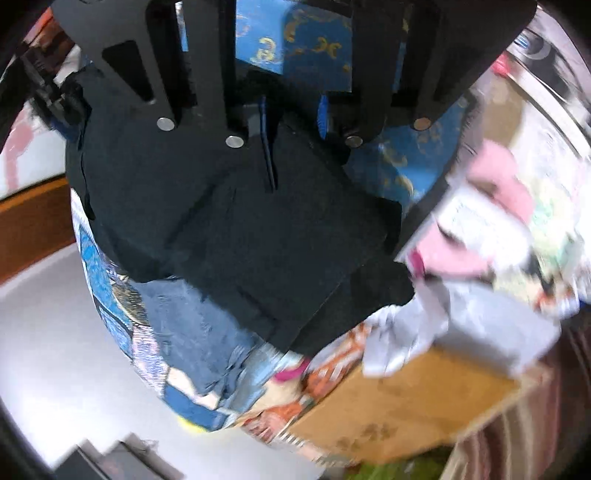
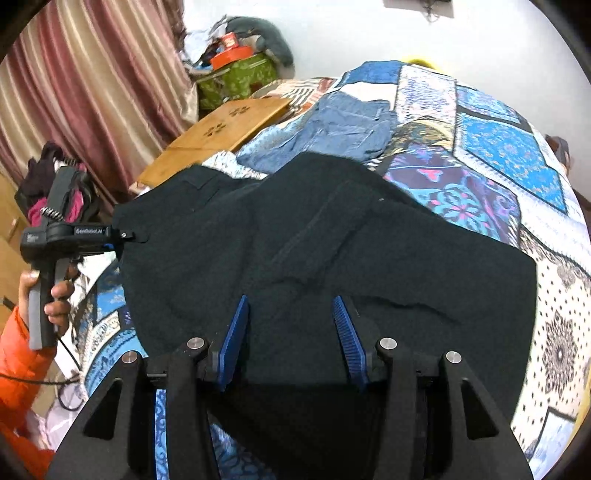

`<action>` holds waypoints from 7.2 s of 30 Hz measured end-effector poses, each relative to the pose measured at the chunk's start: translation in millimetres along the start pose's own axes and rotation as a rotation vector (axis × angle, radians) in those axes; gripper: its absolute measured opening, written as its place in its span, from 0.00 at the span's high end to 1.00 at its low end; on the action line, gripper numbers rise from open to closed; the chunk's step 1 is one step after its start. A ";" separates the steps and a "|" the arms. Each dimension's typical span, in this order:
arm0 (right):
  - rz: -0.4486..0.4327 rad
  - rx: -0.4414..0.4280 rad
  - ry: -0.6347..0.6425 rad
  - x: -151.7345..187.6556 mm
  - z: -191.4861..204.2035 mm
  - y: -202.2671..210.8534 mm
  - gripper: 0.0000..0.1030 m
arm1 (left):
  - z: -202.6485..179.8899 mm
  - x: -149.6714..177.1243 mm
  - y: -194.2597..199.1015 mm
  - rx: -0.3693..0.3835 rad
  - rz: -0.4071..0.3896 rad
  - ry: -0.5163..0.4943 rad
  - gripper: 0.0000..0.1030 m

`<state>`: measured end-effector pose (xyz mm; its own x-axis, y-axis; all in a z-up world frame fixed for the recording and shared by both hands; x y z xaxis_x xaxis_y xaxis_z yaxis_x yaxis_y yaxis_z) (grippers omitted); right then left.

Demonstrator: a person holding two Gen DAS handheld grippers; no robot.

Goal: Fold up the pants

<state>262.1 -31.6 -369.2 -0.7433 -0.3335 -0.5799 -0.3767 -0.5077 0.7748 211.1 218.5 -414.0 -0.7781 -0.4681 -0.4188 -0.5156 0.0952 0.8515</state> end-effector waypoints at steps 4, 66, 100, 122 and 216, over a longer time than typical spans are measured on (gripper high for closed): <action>-0.069 0.027 -0.059 -3.5 -19.4 30.1 0.56 | -35.4 -23.7 37.8 -0.017 -0.106 -0.125 0.83; -0.112 0.063 -0.320 94.7 -123.6 98.8 0.52 | -312.7 -69.5 -16.0 -0.110 -0.159 -0.840 0.11; -0.233 0.106 -0.170 2.2 -112.2 120.1 0.53 | -226.7 24.0 34.8 0.002 -0.078 -0.725 0.15; -0.053 0.107 -0.085 60.4 -95.2 71.7 0.56 | -271.4 70.7 -16.7 0.141 0.051 -0.909 0.77; -0.327 -0.164 0.024 -253.2 -10.0 -22.7 0.78 | -210.1 -260.9 -0.6 0.040 -0.267 -0.591 0.77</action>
<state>464.4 56.4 -242.5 -0.5840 -0.1502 -0.7977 -0.4970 -0.7108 0.4977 489.8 156.1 -238.9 -0.6818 0.0815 -0.7270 -0.7226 0.0802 0.6866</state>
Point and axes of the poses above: each gripper's, at about its wrist camera, not at the fingertips, and y roughly against the way its jaws point, z to its left, x to its underside, the point moved 10 cm from there along -y, roughly the way its jaws point, and after that the axes turned 4 degrees about -y, right-handed, at the moved point
